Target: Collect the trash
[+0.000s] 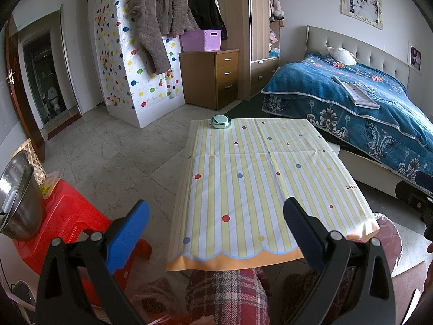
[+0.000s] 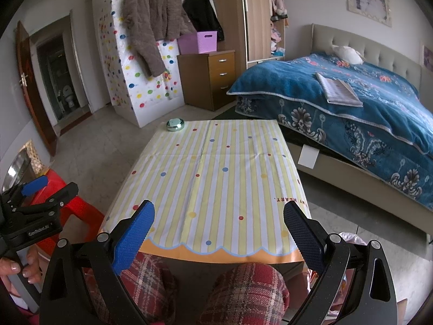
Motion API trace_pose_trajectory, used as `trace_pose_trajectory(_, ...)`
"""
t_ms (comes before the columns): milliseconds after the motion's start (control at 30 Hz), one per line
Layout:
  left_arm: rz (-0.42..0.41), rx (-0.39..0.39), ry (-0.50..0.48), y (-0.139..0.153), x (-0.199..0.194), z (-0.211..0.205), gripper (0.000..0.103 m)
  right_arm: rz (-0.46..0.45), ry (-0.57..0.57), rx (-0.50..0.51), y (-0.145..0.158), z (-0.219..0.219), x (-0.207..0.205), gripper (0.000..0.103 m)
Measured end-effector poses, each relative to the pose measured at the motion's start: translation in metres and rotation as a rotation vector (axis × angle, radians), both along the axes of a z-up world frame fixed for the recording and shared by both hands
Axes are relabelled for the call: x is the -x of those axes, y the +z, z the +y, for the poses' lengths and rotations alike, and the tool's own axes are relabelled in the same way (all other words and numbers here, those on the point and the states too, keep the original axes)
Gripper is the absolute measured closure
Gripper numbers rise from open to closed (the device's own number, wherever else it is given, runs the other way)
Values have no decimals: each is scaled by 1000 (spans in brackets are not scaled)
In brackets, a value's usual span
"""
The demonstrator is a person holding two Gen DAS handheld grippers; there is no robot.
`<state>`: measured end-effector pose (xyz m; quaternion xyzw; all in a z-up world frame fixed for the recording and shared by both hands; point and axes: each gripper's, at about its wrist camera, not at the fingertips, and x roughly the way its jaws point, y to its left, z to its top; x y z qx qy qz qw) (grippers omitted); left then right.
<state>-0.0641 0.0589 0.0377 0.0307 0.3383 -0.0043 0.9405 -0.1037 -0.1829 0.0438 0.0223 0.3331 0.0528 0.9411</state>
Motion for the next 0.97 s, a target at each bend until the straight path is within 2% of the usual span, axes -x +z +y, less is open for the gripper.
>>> trace_pose_trajectory(467,4,-2,-5,0,1,-3,7,1,-3,-4,-3,-4,0,8)
trace_pose_trajectory(667,-4,1,-39,-4,-3,-6,7,16,-18,-14,-10,-7,-4,8)
trace_pose_trajectory(767,7,0,-52,-12,-10,-7,7,26,-24,-22,-12,-9,-7,8)
trace_pose_trajectory(967,93,2,-60,-48,-54,-7,7,27,-54,-35,-32,-22,-17,8)
